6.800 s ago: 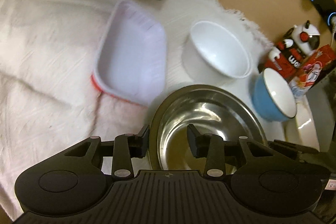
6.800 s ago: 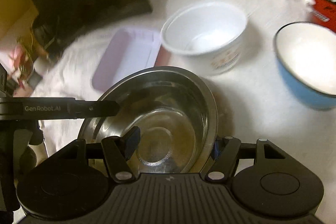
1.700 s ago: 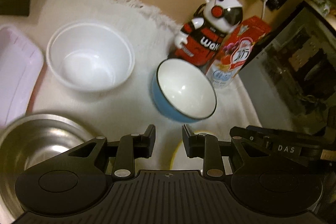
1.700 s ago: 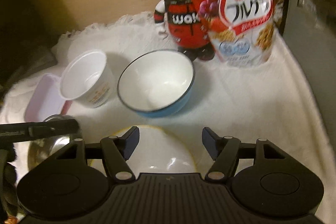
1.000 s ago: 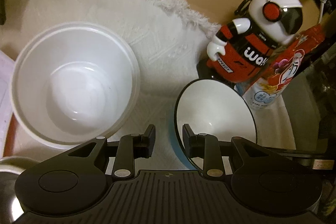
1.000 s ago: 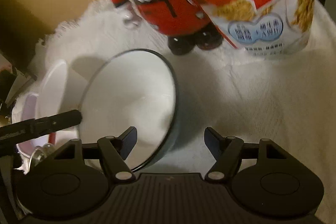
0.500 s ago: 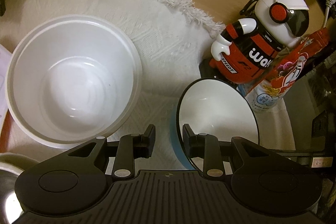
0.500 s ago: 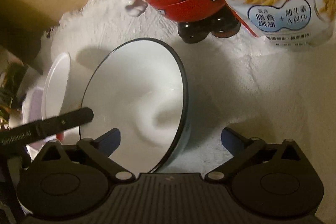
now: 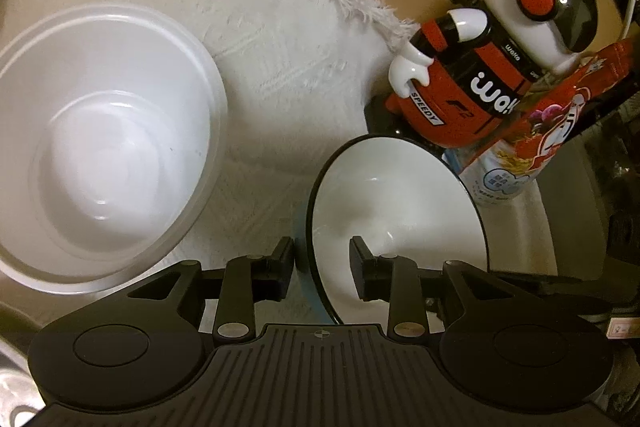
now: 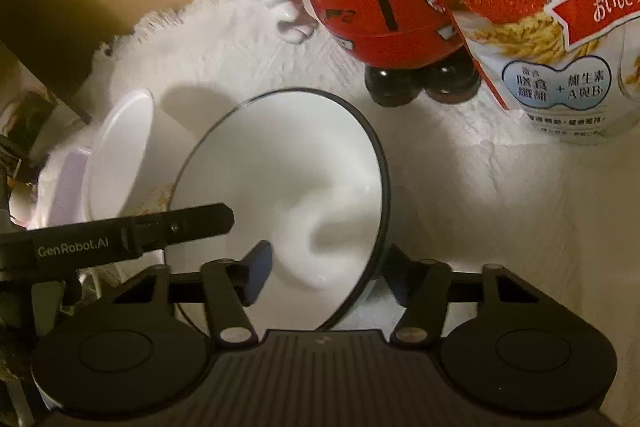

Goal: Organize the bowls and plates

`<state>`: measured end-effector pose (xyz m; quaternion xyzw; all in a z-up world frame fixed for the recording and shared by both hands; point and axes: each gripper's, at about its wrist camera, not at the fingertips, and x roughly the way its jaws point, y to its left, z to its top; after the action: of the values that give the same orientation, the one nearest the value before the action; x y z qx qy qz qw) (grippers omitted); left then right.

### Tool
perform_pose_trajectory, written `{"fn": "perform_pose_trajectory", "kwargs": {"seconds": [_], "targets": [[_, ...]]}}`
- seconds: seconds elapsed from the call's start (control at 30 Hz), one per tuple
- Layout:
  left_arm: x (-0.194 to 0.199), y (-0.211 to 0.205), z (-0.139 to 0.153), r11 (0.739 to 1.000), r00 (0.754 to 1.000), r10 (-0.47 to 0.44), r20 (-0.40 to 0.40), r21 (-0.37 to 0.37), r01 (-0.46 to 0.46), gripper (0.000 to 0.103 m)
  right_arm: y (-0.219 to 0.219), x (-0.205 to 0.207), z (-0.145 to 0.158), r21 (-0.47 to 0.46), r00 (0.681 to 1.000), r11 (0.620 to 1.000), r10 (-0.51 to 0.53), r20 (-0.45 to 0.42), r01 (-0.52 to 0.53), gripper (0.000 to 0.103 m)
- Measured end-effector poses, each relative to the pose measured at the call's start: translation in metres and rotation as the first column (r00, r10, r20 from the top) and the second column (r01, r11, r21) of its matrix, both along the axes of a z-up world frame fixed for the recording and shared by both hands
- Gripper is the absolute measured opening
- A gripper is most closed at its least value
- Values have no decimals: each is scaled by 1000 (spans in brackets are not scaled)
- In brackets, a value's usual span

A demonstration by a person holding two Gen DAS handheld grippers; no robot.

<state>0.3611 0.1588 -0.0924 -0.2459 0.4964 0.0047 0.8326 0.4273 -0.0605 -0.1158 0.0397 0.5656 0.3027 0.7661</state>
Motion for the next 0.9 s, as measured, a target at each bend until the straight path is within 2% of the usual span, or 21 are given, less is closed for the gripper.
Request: {"fn": "perform_pose_trajectory", "kwargs": {"seconds": [0.1,0.17,0.43,0.6,0.77,0.9], "targets": [[2,-2,-4,1000,1000,-6,-11,-3,6,33,0,1,-8,-16,999,1000,-2,-52,1,45],[3,-4,-7,1000,1000,-13,-18,5,13,33,-1,-1,-9,-10,999,1000,-7,-47,7,43],[6,-9,-8,999,999,-29,-26,45,30,33,9,-6,-6,-37,1000,999,1,-29,-2,43],[8,-7,-9,999,999,-31,-25,24,31,32,4,-1,-9,-23,998,999,-46,-47,45,43],[9,-9,-11,1000,999,-18,-30,23,18,31,3,1,-2,-40,996,996,-82,40,83,43],[12,-8,-13,1000,999,-9,-32,14,9,31,6,5,-2,-34,997,998,-55,50,57,44]]}}
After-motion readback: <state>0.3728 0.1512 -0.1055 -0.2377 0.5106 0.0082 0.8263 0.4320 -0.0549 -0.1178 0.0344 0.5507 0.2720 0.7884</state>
